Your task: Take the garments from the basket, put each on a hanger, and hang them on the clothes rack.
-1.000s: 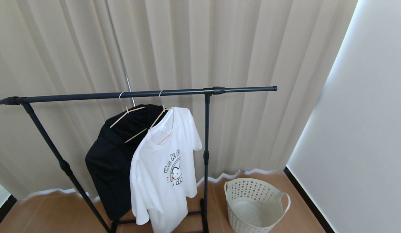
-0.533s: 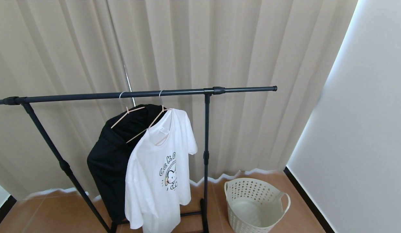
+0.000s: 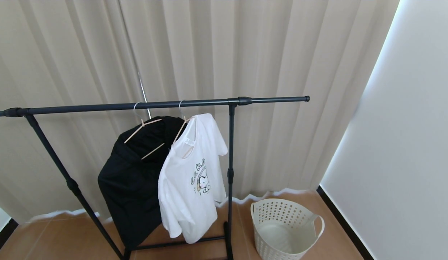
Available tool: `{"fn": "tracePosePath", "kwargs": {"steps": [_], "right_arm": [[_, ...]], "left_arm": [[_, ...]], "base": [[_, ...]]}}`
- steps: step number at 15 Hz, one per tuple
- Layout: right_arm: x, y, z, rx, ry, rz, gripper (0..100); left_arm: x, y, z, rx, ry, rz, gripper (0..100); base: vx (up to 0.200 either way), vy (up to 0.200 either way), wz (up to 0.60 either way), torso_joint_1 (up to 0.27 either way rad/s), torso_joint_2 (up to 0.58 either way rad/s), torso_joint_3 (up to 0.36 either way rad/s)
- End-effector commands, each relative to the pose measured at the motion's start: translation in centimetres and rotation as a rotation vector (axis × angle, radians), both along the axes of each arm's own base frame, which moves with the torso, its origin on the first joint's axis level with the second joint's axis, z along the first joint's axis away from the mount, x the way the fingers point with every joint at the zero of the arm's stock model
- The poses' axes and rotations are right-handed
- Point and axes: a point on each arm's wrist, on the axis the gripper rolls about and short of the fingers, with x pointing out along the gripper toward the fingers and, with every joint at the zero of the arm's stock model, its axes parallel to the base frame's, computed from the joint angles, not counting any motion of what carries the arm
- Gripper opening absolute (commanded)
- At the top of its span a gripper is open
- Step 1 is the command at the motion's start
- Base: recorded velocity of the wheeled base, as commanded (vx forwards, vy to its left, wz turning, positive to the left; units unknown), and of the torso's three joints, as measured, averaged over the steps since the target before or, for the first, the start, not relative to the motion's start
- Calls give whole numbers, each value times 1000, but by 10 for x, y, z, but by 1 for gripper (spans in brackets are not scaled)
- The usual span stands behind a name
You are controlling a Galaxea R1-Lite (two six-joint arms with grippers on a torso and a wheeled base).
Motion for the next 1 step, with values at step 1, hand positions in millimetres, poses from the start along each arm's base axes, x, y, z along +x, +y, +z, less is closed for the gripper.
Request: {"fn": "tracePosePath", "kwargs": {"steps": [1], "right_arm": [[0, 0, 0, -1, 3, 1, 100]], "left_arm": [[0, 0, 0, 0, 3, -1, 100]], "base": [[0, 0, 0, 0, 0, 0]]}}
